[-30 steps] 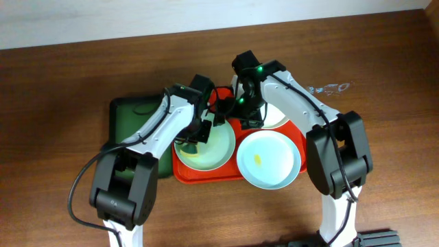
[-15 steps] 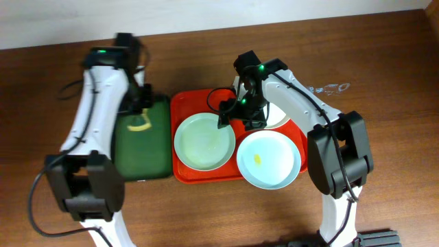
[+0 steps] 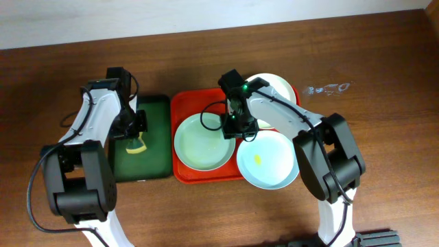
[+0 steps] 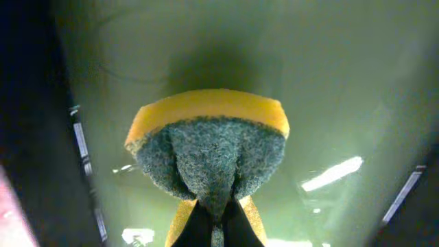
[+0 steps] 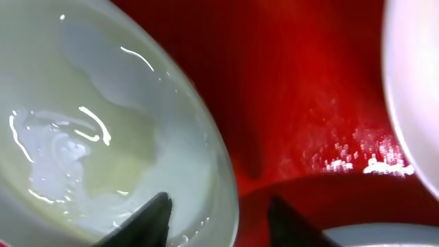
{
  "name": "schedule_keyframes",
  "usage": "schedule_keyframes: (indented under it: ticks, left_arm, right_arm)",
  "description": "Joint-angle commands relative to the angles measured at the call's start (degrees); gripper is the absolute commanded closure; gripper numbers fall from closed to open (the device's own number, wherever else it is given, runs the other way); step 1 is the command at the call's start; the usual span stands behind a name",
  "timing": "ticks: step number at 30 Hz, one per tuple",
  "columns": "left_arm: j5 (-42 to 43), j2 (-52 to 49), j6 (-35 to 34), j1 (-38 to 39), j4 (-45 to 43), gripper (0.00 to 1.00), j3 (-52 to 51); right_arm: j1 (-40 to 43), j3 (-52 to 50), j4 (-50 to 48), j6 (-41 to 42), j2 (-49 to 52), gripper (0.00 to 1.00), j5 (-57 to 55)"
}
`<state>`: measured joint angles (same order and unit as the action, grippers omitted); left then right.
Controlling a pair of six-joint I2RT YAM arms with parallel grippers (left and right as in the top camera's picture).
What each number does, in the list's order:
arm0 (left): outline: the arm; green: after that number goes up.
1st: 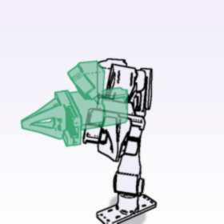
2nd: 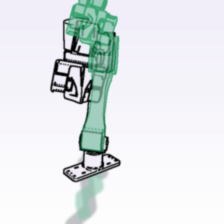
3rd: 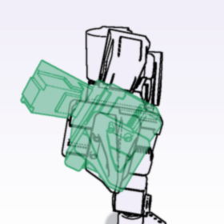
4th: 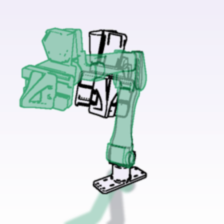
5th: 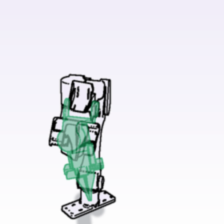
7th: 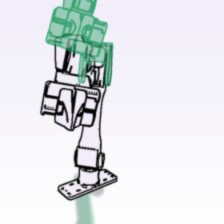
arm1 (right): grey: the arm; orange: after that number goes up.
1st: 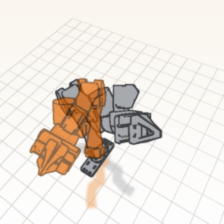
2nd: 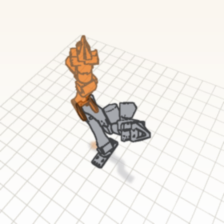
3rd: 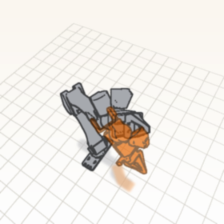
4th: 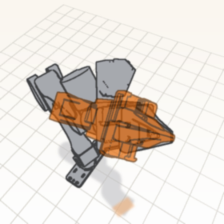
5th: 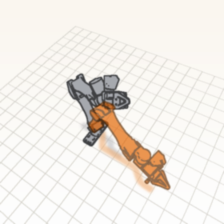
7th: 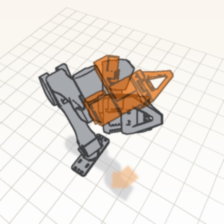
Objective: Clean dirty plates on tray and stack at the side
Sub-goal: 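Return the sponge to the green tray with the left gripper, then lift the pale green plate with the right gripper and swing it right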
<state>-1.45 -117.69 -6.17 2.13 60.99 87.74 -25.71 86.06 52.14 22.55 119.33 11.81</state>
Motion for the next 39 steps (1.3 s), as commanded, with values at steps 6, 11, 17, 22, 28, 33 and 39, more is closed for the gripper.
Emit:
schedule_keyframes:
  ticks: [6,11,17,22,28,33,39]
  left_arm:
    - [3.6,1.4,2.0,0.0,-0.4,0.69,-0.5]
    - [3.6,5.4,-0.2,-0.3,0.3,0.4,1.5]
    - [3.6,19.8,-0.6,-0.4,0.5,0.01,2.3]
    - [1.6,31.2,-0.6,-0.5,0.7,0.01,2.3]
    - [0.1,32.2,-0.6,-0.5,2.1,0.01,2.3]
    - [0.2,34.6,-0.6,-0.6,5.8,0.01,2.3]
    - [0.2,36.3,-0.6,-0.5,12.4,0.01,2.3]
  right_arm:
    - [-0.5,-2.2,-3.1,1.9,0.0,0.96,-0.9]
    - [1.0,4.0,2.8,1.9,-0.2,0.96,0.0]
    - [1.4,12.3,9.3,1.7,-0.3,0.96,0.0]
    - [1.4,26.1,21.9,1.7,-0.4,0.96,0.0]
    - [-0.2,30.0,20.3,2.0,-0.2,0.96,-0.1]
    - [-6.1,30.0,11.2,6.1,1.1,0.96,-2.5]
    - [-11.1,29.7,2.9,6.9,3.7,0.96,-8.8]
